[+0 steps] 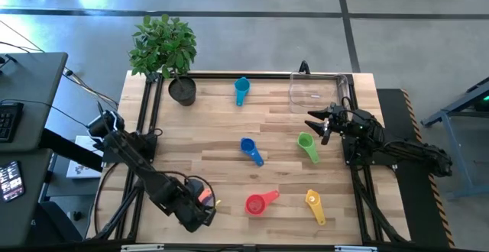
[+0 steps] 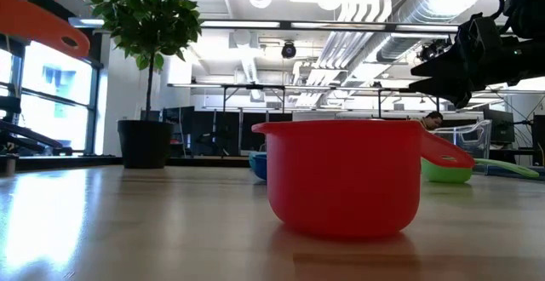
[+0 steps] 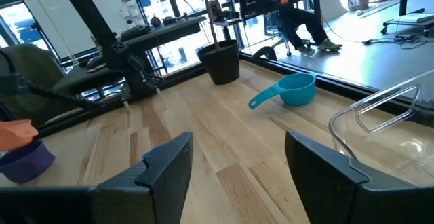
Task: Nest measuring cups in basket
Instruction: Stack the orange measuring cup on top of the violet measuring cup
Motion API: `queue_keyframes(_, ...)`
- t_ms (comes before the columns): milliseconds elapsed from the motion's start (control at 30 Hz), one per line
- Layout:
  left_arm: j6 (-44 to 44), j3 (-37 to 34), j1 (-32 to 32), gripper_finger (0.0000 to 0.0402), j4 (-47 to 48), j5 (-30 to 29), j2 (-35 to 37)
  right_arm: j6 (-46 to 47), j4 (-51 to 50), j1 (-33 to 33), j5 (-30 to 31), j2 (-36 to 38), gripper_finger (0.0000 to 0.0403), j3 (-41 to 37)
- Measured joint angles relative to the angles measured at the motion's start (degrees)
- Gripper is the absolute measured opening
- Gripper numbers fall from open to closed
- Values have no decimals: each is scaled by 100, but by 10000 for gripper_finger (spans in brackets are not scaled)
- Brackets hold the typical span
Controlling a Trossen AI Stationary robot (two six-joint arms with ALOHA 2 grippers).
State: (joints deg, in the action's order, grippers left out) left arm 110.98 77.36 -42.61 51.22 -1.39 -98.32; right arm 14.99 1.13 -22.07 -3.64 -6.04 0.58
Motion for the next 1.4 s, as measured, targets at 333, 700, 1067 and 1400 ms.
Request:
queue_keyframes(333, 210, 4, -34, 5, 46, 77, -118, 1, 1, 0, 0, 4, 225, -2)
queue_keyframes(700, 243, 2, -91, 6, -16, 262, -407, 2, 0, -1, -1, 0, 225, -1)
queue_keyframes(1067, 190, 2, -91, 7, -3, 174, -416, 0, 0, -1, 0, 0, 225, -1)
queue_keyframes(1400, 173, 2, -91, 8, -2, 240, -416, 1, 2, 0, 0, 0, 225, -1)
